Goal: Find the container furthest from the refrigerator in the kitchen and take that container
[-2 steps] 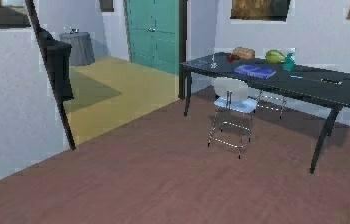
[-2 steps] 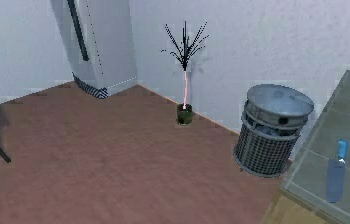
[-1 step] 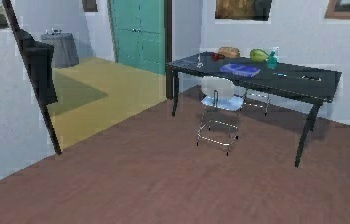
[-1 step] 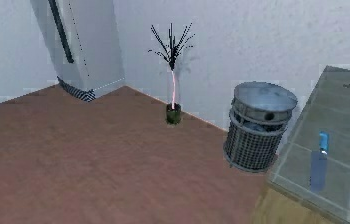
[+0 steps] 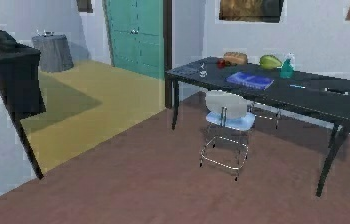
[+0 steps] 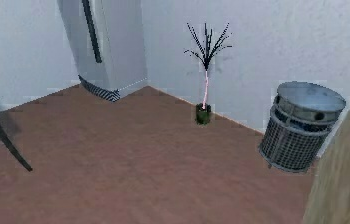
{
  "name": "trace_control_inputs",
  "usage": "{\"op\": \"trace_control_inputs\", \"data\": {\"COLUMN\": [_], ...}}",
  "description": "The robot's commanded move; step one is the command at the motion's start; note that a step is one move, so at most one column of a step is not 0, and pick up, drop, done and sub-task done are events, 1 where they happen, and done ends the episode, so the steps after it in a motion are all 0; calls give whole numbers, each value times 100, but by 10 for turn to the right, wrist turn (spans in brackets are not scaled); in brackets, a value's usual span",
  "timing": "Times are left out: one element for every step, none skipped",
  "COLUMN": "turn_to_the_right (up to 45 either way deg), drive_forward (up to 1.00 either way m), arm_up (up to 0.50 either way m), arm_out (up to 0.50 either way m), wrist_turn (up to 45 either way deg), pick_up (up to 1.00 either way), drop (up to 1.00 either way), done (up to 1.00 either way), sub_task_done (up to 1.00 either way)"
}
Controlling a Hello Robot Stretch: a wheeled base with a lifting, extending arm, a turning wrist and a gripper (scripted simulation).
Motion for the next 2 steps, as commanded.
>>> {"op": "trace_control_inputs", "data": {"turn_to_the_right": [450,450], "drive_forward": [0,0], "arm_up": [0,0], "arm_out": [0,0], "wrist_turn": [0,0], "pick_up": [0,0], "drop": [0,0], "done": [0,0], "sub_task_done": [0,0]}}
